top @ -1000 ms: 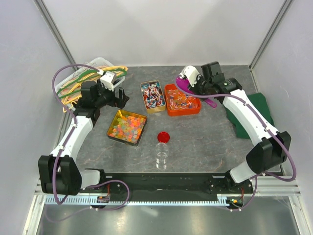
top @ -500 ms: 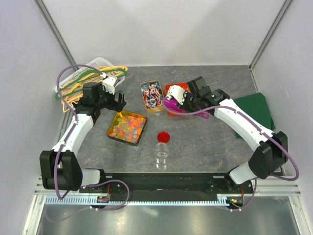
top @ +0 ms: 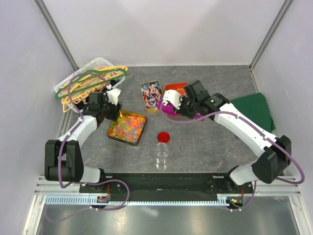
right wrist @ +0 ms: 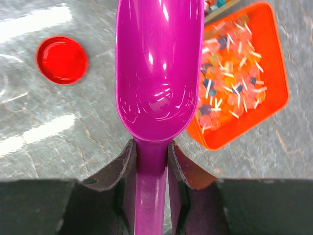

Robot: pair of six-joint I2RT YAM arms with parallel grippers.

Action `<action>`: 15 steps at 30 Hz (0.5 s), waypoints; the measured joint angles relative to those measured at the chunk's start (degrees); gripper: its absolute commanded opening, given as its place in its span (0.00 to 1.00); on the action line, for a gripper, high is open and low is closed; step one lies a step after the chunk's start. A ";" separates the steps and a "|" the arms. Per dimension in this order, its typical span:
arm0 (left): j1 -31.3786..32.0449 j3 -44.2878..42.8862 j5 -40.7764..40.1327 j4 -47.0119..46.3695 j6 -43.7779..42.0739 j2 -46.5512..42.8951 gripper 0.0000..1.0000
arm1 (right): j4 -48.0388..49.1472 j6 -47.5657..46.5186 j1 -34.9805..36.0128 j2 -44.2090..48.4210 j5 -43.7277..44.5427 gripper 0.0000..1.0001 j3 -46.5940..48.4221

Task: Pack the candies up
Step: Pick up the spatula from the center of the board, then scoop the fake candies from the storage box.

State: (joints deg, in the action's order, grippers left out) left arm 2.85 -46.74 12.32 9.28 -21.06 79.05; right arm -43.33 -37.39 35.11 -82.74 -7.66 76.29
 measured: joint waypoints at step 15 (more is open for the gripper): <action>0.02 1.11 -2.86 -2.91 -2.05 7.91 0.40 | -4.31 -2.73 14.88 -4.37 9.16 0.00 8.76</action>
State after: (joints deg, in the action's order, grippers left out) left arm 2.87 -45.63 9.45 6.37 -23.11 86.96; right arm -47.64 -40.12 50.00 -87.11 1.50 85.06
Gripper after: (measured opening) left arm 0.429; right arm 0.320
